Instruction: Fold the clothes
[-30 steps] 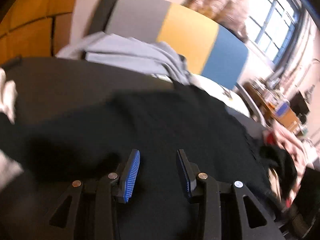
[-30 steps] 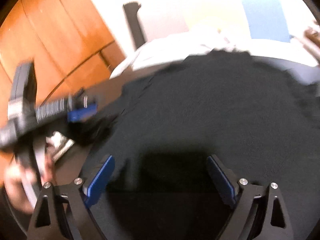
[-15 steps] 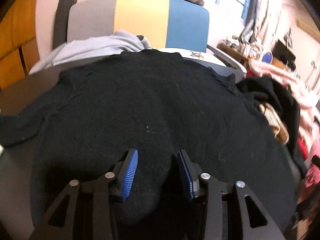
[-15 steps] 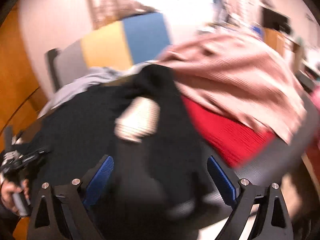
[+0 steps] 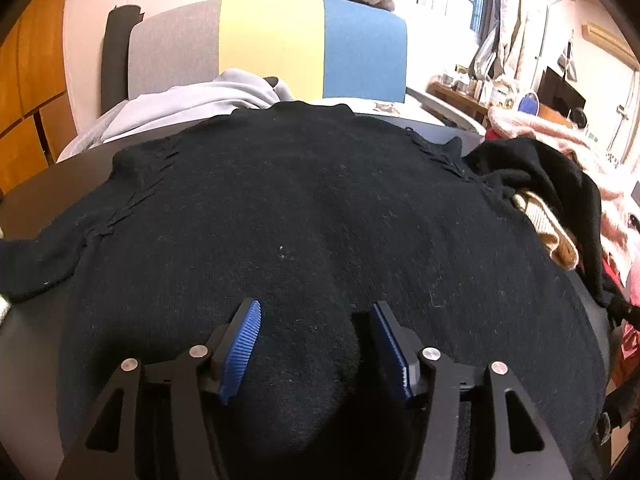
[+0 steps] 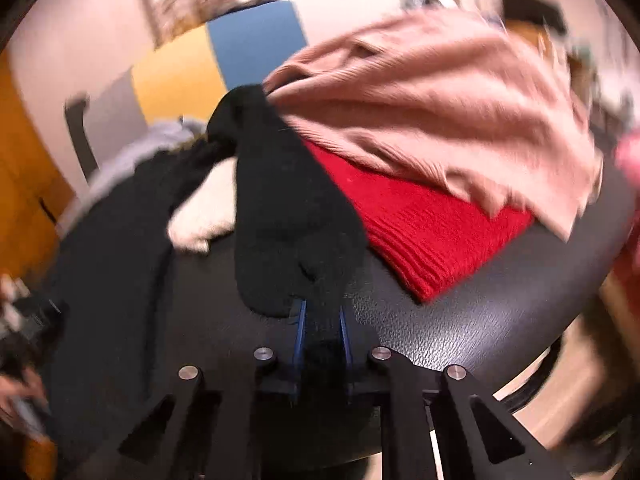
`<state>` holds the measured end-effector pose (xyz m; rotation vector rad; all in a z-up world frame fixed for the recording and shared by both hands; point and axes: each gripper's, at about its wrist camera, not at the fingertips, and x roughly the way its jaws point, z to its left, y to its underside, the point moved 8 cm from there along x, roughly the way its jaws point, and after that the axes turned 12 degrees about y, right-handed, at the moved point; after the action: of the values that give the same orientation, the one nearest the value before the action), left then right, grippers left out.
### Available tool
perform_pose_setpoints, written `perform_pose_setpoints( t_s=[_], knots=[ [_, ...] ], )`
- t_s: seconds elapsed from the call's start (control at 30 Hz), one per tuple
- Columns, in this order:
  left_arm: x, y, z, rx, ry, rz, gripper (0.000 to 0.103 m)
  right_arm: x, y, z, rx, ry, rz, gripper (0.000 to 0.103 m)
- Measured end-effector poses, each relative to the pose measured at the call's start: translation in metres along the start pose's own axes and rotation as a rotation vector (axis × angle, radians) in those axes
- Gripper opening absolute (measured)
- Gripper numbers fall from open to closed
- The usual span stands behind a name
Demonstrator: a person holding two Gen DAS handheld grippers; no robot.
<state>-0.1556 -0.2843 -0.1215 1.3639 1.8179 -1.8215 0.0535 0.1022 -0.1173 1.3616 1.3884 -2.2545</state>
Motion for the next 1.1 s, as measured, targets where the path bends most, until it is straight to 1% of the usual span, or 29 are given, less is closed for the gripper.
perform_pose_setpoints(
  t_s=[0.03, 0.07, 0.13, 0.17, 0.2, 0.23, 0.3, 0.37, 0.4, 0.47, 0.53, 0.6, 0.67, 0.73, 0.83, 0.97, 1.0, 1.03, 1.07, 1.1],
  knots=[
    [0.001, -0.003, -0.005, 0.006, 0.0, 0.031, 0.059, 0.0, 0.0, -0.003, 0.04, -0.034, 0.007, 0.016],
    [-0.001, -0.007, -0.016, -0.013, 0.076, 0.052, 0.059, -0.001, 0.0, -0.006, 0.08, -0.068, 0.015, 0.016],
    [-0.008, -0.019, -0.048, -0.06, 0.301, 0.064, 0.059, -0.007, -0.002, -0.008, 0.122, -0.129, 0.015, 0.016],
    [-0.013, -0.025, -0.072, -0.016, 0.373, 0.063, 0.059, -0.01, -0.002, -0.007, 0.131, -0.152, 0.012, 0.016],
    [-0.017, -0.03, -0.098, 0.057, 0.423, 0.065, 0.059, -0.012, -0.003, -0.005, 0.14, -0.173, 0.014, 0.016],
    [-0.02, -0.032, -0.125, 0.15, 0.457, 0.074, 0.059, -0.012, -0.004, -0.006, 0.165, -0.202, 0.021, 0.016],
    [-0.024, -0.027, -0.184, 0.357, 0.525, 0.091, 0.059, -0.011, -0.005, -0.012, 0.243, -0.27, 0.045, 0.016],
    [-0.025, -0.018, -0.236, 0.532, 0.583, 0.109, 0.06, -0.01, -0.008, -0.018, 0.306, -0.322, 0.067, 0.016],
    [-0.023, -0.011, -0.26, 0.623, 0.593, 0.113, 0.06, -0.012, -0.007, -0.021, 0.326, -0.342, 0.081, 0.016],
    [-0.011, 0.0, -0.296, 0.768, 0.588, 0.123, 0.06, -0.011, -0.007, -0.026, 0.373, -0.393, 0.102, 0.016],
    [0.002, 0.007, -0.322, 0.858, 0.583, 0.137, 0.06, -0.011, -0.009, -0.03, 0.423, -0.451, 0.117, 0.016],
    [0.015, 0.007, -0.339, 0.901, 0.573, 0.143, 0.06, -0.013, -0.013, -0.032, 0.445, -0.496, 0.124, 0.016],
    [0.03, 0.004, -0.349, 0.914, 0.558, 0.155, 0.06, -0.016, -0.017, -0.033, 0.443, -0.518, 0.124, 0.016],
    [0.041, 0.003, -0.356, 0.925, 0.561, 0.181, 0.06, -0.015, -0.02, -0.032, 0.432, -0.527, 0.126, 0.016],
    [0.048, 0.008, -0.364, 0.993, 0.569, 0.191, 0.06, -0.015, -0.024, -0.031, 0.421, -0.542, 0.126, 0.016],
    [0.064, 0.005, -0.379, 0.995, 0.559, 0.186, 0.06, -0.017, -0.033, -0.026, 0.385, -0.562, 0.117, 0.016],
    [0.068, 0.003, -0.381, 0.978, 0.561, 0.188, 0.057, -0.018, -0.035, -0.024, 0.373, -0.564, 0.115, 0.016],
    [0.071, 0.0, -0.382, 0.947, 0.557, 0.192, 0.04, -0.018, -0.038, -0.022, 0.358, -0.563, 0.111, 0.016],
    [0.075, -0.006, -0.38, 0.897, 0.553, 0.198, 0.027, -0.019, -0.04, -0.022, 0.354, -0.56, 0.105, 0.016],
    [0.077, -0.013, -0.377, 0.839, 0.552, 0.205, 0.009, -0.02, -0.042, -0.023, 0.36, -0.56, 0.099, 0.016]
  ],
)
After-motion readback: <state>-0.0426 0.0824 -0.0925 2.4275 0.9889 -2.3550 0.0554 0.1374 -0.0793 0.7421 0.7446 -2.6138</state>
